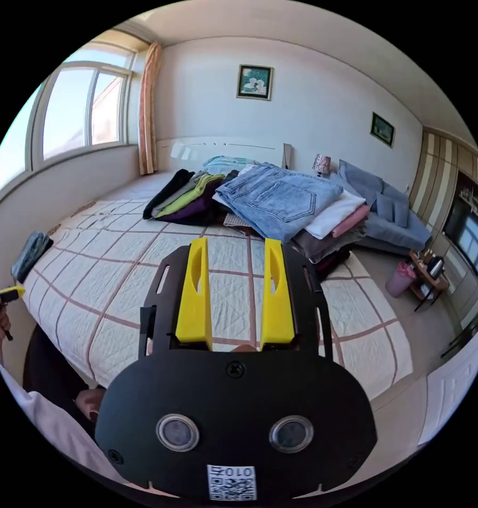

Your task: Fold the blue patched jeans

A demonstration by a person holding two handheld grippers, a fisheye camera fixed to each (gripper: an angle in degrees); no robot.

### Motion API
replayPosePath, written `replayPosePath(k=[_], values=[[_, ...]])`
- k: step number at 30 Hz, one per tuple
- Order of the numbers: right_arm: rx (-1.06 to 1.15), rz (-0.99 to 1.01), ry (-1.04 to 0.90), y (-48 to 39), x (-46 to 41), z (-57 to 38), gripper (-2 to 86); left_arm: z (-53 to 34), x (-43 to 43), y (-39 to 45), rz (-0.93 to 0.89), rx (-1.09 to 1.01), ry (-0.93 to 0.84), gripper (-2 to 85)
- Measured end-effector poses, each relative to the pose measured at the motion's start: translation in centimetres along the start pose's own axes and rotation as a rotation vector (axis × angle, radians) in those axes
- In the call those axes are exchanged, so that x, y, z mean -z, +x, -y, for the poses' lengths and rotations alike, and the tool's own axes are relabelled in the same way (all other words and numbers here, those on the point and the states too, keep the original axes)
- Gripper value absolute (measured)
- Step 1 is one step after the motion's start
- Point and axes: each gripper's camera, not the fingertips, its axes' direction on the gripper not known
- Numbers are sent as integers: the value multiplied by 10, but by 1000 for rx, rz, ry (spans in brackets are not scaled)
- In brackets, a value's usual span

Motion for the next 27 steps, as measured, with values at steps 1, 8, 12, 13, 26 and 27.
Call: replayPosePath(k=[1,8,12,13,26,27], values=[[-41,17,-6,20,-5,9,142,4,-5,10,5,-7,-5,0],[-339,149,-56,114,-52,64,154,8,-6,34,114,11,-32,-1],[-520,320,-141,151,-77,74,155,-4,4,38,168,60,-25,-1],[-579,407,-141,161,-81,75,153,-8,6,39,181,72,-25,-1],[-507,592,-84,144,26,173,60,-39,-5,27,105,158,26,-2],[-464,588,-70,136,40,185,60,-40,-8,26,82,155,31,-2]])
